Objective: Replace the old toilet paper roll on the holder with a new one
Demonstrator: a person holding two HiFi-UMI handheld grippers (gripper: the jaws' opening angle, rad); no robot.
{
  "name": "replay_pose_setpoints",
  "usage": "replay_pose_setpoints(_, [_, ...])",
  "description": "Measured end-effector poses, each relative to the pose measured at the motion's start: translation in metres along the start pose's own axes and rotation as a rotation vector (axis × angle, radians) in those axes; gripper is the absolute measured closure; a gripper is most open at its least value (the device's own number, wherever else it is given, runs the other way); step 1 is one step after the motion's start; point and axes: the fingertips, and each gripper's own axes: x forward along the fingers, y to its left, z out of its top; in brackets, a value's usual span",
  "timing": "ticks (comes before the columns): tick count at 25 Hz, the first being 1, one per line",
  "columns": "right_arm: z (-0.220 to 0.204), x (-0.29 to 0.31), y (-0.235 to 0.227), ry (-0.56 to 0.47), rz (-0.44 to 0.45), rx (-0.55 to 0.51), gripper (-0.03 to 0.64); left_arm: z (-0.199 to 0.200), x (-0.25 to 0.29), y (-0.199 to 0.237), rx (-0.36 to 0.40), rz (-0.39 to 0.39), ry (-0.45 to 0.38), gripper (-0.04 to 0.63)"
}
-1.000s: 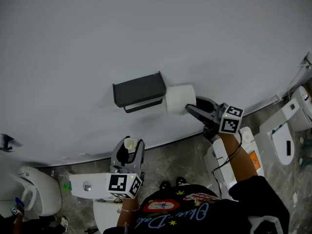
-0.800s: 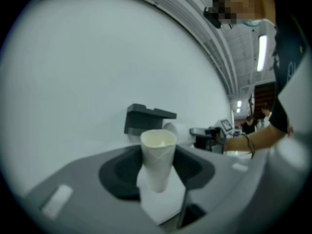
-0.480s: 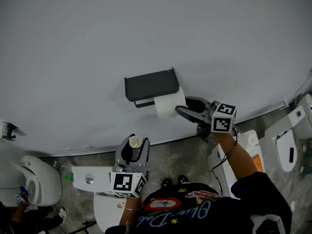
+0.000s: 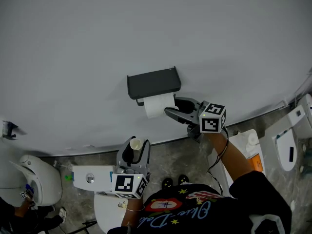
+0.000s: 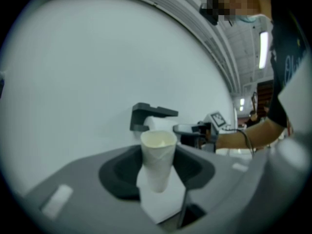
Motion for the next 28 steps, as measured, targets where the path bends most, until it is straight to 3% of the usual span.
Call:
replay_pose_setpoints(9, [-0.001,0.0,0.001,0.036,-0.094,-0.141,0.393,0.0,0.006,-0.005,-0.007,-0.03,-0.002,0.405])
replay_pose_setpoints(14, [0.017,-0.016,0.007,-0.054,-0.186,-0.25,0.382,0.0,0.006,-0.007,-0.004,-0.045,0.0,0.405])
replay_pose_setpoints(20, [0.013,-0.051,0.025,-0.141,-0.321,-0.283,0.385,-0.002,0.014,-0.01,0.009,-0.073,0.009,0.405])
replay_pose_setpoints(21, [0.009,-0.058,0.024,-0.136,-0.371,-0.291,0.392,-0.003,0.016,-0.012,0.008,-0.081,0.013,0.405])
replay_pose_setpoints(23, [0.0,-0.072,0.02,-0.123,-0.471,-0.297,0.603,-0.004,0.02,-0.016,0.007,-0.096,0.018,0.405])
replay_pose_setpoints(28, [-0.015,-0.094,0.018,-0.131,-0.547,-0.222,0.603,-0.007,0.03,-0.026,0.01,-0.137,0.027,0.405])
